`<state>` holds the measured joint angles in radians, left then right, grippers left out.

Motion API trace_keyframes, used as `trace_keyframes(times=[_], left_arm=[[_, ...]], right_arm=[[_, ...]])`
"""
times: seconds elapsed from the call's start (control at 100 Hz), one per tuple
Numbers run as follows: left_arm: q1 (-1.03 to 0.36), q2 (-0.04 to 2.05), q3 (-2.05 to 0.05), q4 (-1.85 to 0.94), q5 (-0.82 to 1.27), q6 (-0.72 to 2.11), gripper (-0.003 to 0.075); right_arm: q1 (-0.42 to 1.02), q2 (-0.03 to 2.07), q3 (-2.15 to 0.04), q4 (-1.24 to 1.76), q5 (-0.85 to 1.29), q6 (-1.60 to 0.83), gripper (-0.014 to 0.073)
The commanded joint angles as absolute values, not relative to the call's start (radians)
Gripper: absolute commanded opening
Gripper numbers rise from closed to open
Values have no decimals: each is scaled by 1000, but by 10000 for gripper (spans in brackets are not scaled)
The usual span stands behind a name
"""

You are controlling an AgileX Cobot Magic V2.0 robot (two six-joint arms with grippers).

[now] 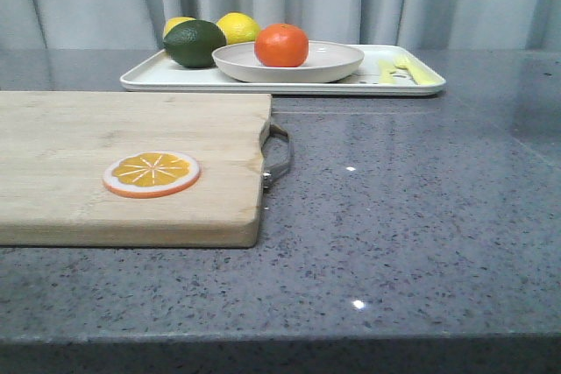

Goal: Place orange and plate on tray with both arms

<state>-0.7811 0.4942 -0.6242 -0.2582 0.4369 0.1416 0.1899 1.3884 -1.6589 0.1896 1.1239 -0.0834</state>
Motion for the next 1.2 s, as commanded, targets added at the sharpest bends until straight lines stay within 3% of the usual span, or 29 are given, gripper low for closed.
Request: trace_keyframes(times=[0.0,0.52,1.19], left_arm=[[-780,500,-650,-271,365,140,-20],[-780,500,-650,-271,372,140,-20],[-780,352,-541,-271,403,140,-20]], right_arm=[[189,1269,-1565,186,1008,-91,-67],[189,787,-987,183,697,-93,-67],[189,385,-626,154,621,-93,-67]])
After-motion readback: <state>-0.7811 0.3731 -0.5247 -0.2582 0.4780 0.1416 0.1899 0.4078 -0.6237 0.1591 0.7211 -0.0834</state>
